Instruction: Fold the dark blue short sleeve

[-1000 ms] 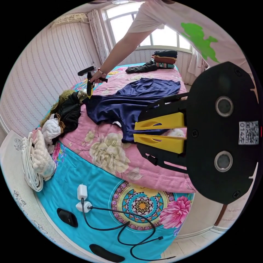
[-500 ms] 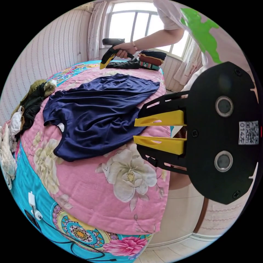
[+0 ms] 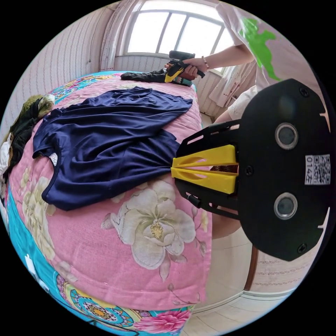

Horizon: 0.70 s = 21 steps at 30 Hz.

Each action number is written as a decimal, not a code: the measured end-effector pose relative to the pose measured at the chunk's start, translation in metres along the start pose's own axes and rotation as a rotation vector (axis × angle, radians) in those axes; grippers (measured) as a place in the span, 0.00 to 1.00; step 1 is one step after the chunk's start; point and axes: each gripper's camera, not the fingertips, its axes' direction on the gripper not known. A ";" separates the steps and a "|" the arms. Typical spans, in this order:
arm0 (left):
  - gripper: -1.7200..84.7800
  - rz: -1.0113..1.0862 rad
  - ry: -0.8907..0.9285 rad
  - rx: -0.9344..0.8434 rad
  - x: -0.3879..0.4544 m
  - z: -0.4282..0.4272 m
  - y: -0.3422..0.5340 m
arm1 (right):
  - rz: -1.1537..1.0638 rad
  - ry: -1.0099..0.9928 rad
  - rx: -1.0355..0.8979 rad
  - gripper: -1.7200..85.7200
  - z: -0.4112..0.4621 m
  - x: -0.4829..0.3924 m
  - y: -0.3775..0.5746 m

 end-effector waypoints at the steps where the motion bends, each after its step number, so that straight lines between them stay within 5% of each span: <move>1: 0.01 0.015 0.009 0.002 0.002 0.000 0.001 | -0.002 -0.003 -0.002 0.03 0.001 0.003 0.001; 11: 0.11 0.005 -0.080 0.058 0.042 0.034 -0.008 | -0.046 -0.100 -0.057 0.02 0.037 0.041 0.010; 21: 0.01 0.012 -0.140 0.038 0.071 0.050 -0.016 | -0.077 -0.105 -0.082 0.02 0.053 0.073 0.024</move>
